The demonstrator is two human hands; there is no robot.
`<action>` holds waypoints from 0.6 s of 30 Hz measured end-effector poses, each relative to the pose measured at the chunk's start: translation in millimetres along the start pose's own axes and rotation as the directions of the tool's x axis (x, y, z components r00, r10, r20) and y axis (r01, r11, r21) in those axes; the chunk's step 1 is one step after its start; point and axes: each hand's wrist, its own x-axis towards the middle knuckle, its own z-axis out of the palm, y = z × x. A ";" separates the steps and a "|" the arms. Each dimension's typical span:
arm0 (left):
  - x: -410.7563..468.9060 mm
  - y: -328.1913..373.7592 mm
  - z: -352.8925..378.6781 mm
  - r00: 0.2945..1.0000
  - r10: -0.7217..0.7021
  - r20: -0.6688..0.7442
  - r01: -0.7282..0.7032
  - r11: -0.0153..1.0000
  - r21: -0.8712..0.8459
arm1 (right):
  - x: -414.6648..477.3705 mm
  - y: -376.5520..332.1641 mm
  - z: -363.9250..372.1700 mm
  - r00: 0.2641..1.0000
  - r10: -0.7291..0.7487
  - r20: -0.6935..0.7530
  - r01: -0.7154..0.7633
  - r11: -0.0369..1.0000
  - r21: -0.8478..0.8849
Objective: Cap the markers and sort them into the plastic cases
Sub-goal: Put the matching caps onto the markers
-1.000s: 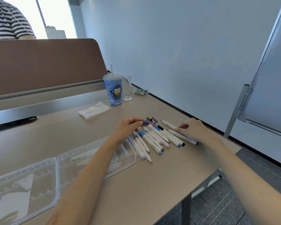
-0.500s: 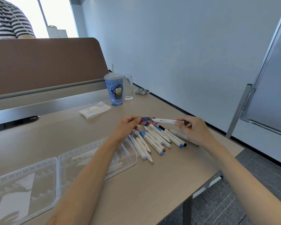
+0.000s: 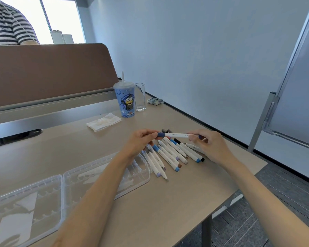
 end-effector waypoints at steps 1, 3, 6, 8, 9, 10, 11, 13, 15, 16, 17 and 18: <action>-0.4 -0.1 0.0 1.000 0.003 0.008 -0.003 1.000 0.000 | -0.5 -1.0 1.4 1.000 0.004 -0.011 -0.003 1.000 0.009; -0.9 -0.2 -0.5 1.000 0.009 0.021 -0.009 1.000 -0.020 | -1.7 -3.1 4.3 0.999 0.017 -0.044 -0.015 0.999 0.039; -1.7 0.6 -1.9 0.998 0.021 0.051 -0.015 0.995 -0.102 | -3.6 -7.5 6.7 0.992 0.062 -0.107 -0.042 0.983 0.176; -2.7 1.6 -2.5 0.996 0.036 0.079 -0.025 0.990 -0.138 | -4.4 -11.1 7.7 0.985 0.099 -0.143 -0.050 0.949 0.312; -3.1 1.8 -2.9 0.995 0.044 0.090 -0.030 0.988 -0.150 | -4.7 -12.8 7.8 0.981 0.116 -0.156 -0.051 0.928 0.369; -3.4 1.7 -3.2 0.993 0.051 0.103 -0.034 0.987 -0.158 | -4.6 -14.4 8.1 0.978 0.129 -0.165 -0.052 0.912 0.407; -3.8 1.6 -3.6 0.992 0.058 0.116 -0.039 0.986 -0.164 | -4.7 -15.9 8.0 0.976 0.137 -0.168 -0.053 0.902 0.429; -4.1 1.1 -4.4 0.988 0.074 0.135 -0.049 0.983 -0.177 | -5.0 -17.2 7.6 0.976 0.144 -0.160 -0.059 0.893 0.447; -3.6 0.7 -5.4 0.987 0.085 0.135 -0.058 0.980 -0.189 | -4.7 -16.4 6.6 0.980 0.139 -0.139 -0.065 0.896 0.440; -3.0 1.3 -5.6 0.988 0.085 0.127 -0.060 0.980 -0.189 | -4.4 -15.5 6.2 0.983 0.134 -0.127 -0.068 0.901 0.428; -2.1 1.9 -6.0 0.990 0.085 0.117 -0.063 0.981 -0.182 | -3.9 -14.9 5.8 0.984 0.130 -0.118 -0.070 0.908 0.414; -1.4 2.9 -6.1 0.990 0.087 0.108 -0.068 0.983 -0.171 | -3.1 -14.7 5.6 0.985 0.129 -0.115 -0.073 0.913 0.402</action>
